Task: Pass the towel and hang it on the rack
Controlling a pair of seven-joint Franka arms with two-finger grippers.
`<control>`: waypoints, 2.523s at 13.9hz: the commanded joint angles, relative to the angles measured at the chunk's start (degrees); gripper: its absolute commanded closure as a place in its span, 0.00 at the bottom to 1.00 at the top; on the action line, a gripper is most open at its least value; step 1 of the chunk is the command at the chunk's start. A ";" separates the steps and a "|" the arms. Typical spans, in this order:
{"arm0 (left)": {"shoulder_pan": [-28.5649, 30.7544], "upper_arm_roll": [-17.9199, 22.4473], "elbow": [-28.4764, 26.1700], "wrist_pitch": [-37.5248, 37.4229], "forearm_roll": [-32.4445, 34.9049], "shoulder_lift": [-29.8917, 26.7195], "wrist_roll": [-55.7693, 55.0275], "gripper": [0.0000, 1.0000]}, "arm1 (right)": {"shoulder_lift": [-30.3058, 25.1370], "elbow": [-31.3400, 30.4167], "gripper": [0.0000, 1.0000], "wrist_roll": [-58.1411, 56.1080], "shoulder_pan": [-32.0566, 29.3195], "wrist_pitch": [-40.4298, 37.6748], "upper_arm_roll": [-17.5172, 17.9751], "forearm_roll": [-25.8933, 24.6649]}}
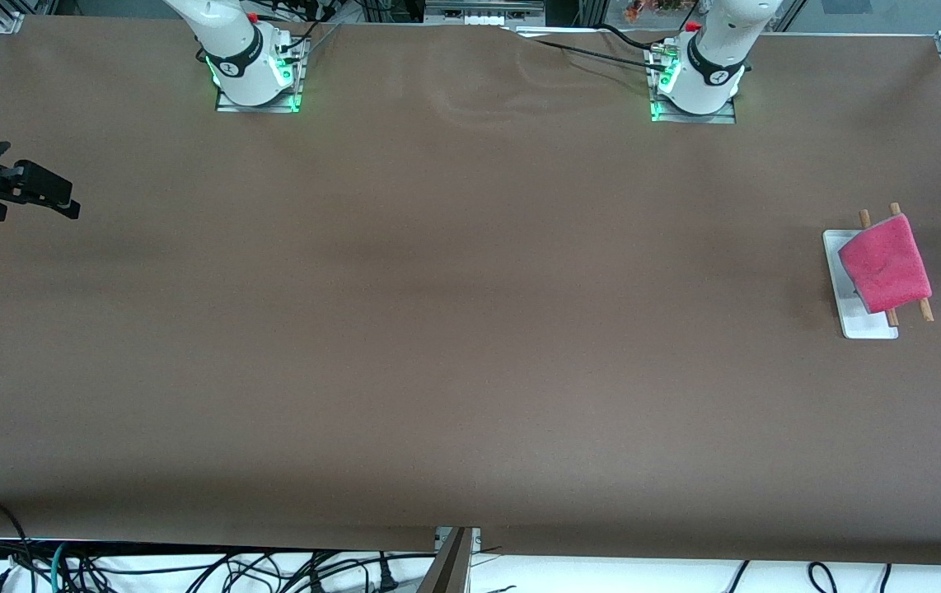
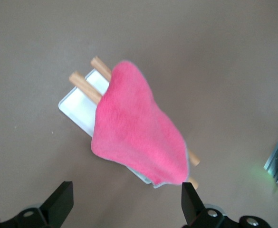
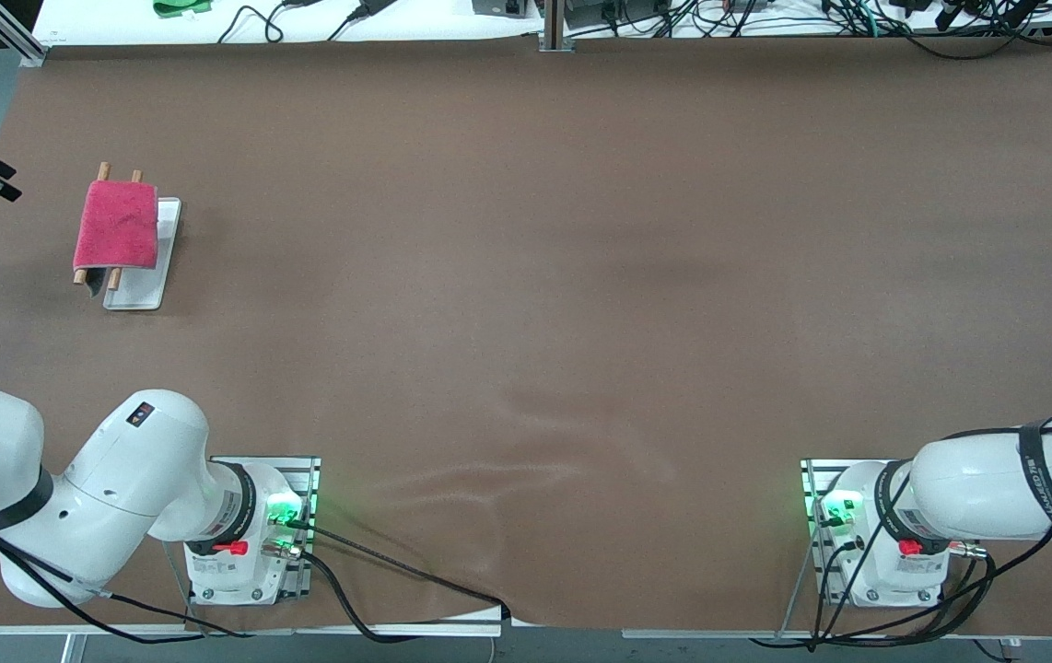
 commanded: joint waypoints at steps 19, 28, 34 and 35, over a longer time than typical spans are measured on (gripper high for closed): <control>-6.68 -24.82 -14.37 0.74 -1.16 -27.52 -75.19 0.00 | 0.40 0.88 0.00 -0.90 -0.27 0.05 0.42 -0.41; -26.68 -9.49 -19.38 3.82 -5.73 -32.88 -78.44 0.00 | 0.40 0.88 0.00 -1.08 -0.36 0.05 0.42 -0.50; -49.27 15.29 -22.63 4.96 -5.82 -36.39 -78.44 0.00 | 0.40 0.88 0.00 -1.17 -0.45 0.14 0.33 -0.50; -52.44 18.90 -22.81 5.14 -5.82 -36.40 -78.53 0.00 | 0.49 0.88 0.00 -1.17 -0.45 0.14 0.33 -0.50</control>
